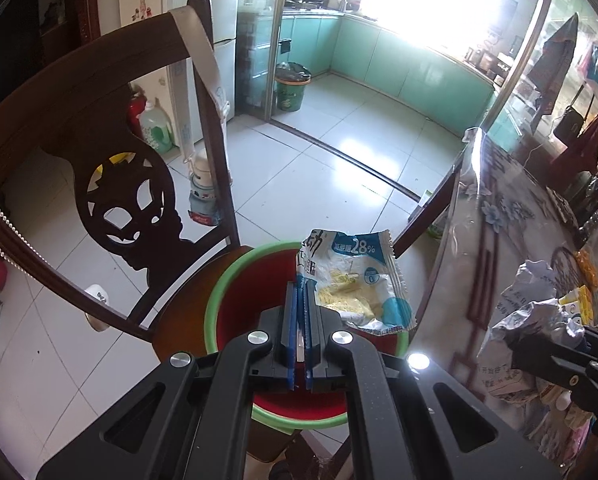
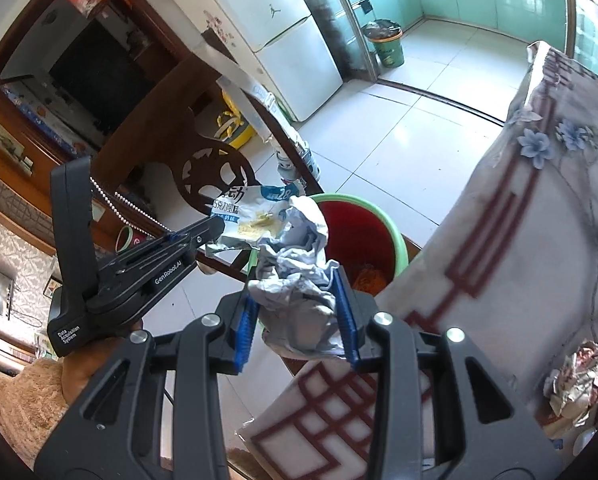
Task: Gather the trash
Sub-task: 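Open both grippers to drop the wrapper and tissue into the bucket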
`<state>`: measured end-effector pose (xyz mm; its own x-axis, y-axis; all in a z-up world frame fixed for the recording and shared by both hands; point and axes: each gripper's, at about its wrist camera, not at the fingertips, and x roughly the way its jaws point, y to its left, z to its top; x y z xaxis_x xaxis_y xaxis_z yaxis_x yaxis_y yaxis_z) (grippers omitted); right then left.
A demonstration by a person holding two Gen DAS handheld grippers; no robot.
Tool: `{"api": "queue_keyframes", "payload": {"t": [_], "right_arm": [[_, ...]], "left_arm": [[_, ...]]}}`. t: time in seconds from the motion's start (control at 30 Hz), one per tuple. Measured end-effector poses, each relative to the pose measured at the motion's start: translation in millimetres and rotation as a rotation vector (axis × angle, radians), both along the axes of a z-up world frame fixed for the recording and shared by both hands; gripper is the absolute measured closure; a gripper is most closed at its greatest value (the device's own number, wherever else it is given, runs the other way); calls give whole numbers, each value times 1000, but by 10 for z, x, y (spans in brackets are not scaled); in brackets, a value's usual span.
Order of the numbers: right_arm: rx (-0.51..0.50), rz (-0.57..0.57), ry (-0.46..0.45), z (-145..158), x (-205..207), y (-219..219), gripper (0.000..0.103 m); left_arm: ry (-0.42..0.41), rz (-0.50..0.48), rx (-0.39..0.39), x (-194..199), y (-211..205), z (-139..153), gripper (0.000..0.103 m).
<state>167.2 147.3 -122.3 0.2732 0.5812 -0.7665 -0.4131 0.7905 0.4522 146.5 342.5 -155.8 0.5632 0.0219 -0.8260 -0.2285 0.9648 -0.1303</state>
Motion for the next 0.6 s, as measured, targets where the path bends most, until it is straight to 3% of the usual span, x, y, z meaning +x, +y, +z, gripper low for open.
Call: {"api": "queue_keyframes", "payload": {"t": [0.3,0.33,0.37,0.43,0.5,0.6], "right_arm": [[-3,5,-18,-21,35,77,64],[-2,-8,-32,-11,38,72,57],[0,-18,-42,1,41,65,38],[2,-51,-74,44,35,24,33],[13,-54,-83,76,17,-23,33],[16,-76,-85,106,1,-83,33]], "left_arm": [[-4,6,3,28,52,1,103],[-4,7,5,28,60,-1,103],[-4,6,4,37,71,0,102],[-2,18,13,35,85,0,95],[-7,39,9,22,114,8,80],[-12,37,9,11,107,19,72]]}}
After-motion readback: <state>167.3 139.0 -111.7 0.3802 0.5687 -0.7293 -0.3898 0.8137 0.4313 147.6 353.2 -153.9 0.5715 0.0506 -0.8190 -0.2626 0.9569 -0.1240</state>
